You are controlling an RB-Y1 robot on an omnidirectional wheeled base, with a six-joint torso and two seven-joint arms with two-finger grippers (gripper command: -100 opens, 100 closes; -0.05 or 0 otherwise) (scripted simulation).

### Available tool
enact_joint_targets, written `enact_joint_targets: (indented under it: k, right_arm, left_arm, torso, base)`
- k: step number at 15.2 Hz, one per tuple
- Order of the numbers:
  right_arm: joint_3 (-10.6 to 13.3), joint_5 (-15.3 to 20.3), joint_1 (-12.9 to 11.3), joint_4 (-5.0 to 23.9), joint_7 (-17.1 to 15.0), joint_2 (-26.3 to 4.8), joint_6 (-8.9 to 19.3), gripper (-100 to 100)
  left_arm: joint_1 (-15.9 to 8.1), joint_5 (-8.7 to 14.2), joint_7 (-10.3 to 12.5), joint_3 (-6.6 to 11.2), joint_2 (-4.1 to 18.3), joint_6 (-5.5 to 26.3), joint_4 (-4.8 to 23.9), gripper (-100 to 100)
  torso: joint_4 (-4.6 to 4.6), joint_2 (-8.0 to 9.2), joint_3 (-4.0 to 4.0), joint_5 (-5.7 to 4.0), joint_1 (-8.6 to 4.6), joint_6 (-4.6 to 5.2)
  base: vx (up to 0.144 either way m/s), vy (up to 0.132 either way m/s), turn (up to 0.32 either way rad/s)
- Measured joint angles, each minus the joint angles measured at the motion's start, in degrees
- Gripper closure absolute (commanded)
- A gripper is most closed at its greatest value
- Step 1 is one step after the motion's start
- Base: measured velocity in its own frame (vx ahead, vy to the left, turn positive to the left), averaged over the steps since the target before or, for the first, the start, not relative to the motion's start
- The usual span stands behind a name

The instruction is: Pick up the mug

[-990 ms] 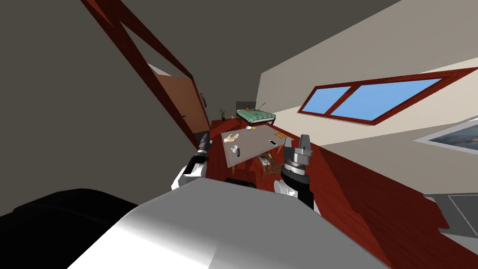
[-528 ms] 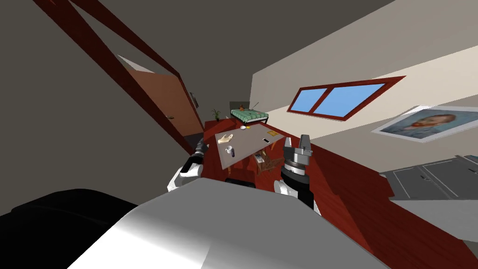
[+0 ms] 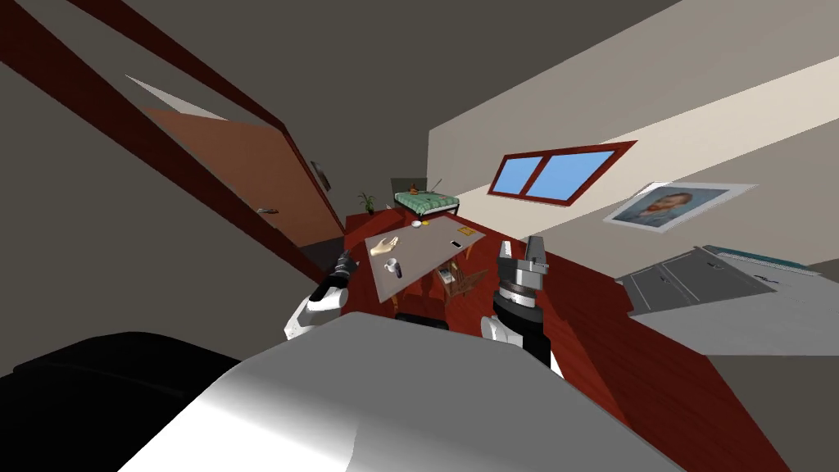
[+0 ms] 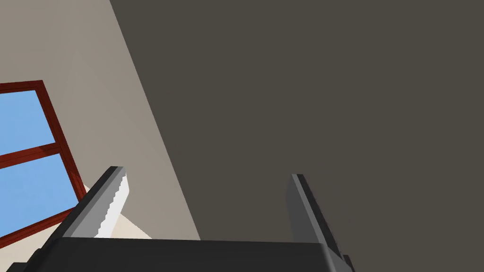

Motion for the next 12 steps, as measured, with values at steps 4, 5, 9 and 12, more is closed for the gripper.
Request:
enact_joint_targets:
  k: [4, 5, 9, 12]
  right_arm:
    - [0.01, 0.00, -0.01, 0.00, 0.00, 0.00, 0.00, 0]
    - [0.00, 0.00, -0.01, 0.00, 0.00, 0.00, 0.00, 0]
    - [0.01, 0.00, 0.00, 0.00, 0.00, 0.00, 0.00, 0]
    - [0.00, 0.00, -0.01, 0.00, 0.00, 0.00, 0.00, 0]
  left_arm:
    - [-0.46, 0.78, 1.95, 2.70, -0.25, 3.98, 2.40, -100]
    - [-0.79, 1.07, 2.61, 3.53, -0.07, 5.27, 3.07, -100]
    - [-1.64, 2.85, 6.01, 7.57, 0.81, 11.00, 6.55, -100]
    - [-2.14, 3.72, 7.61, 9.37, 1.00, 13.13, 9.98, -100]
  torso:
    - [0.00, -0.02, -0.01, 0.00, -0.02, 0.03]
    - [0.00, -0.03, -0.02, -0.01, -0.03, 0.04]
    - [-0.02, -0.11, -0.06, -0.02, -0.10, 0.03]
    - [-0.01, -0.06, -0.03, -0.01, -0.03, 0.04]
  base:
    - [0.045, -0.057, -0.173]
    - [0.056, -0.076, -0.270]
    - [0.065, -0.066, -0.218]
    - [0.051, -0.044, -0.170]
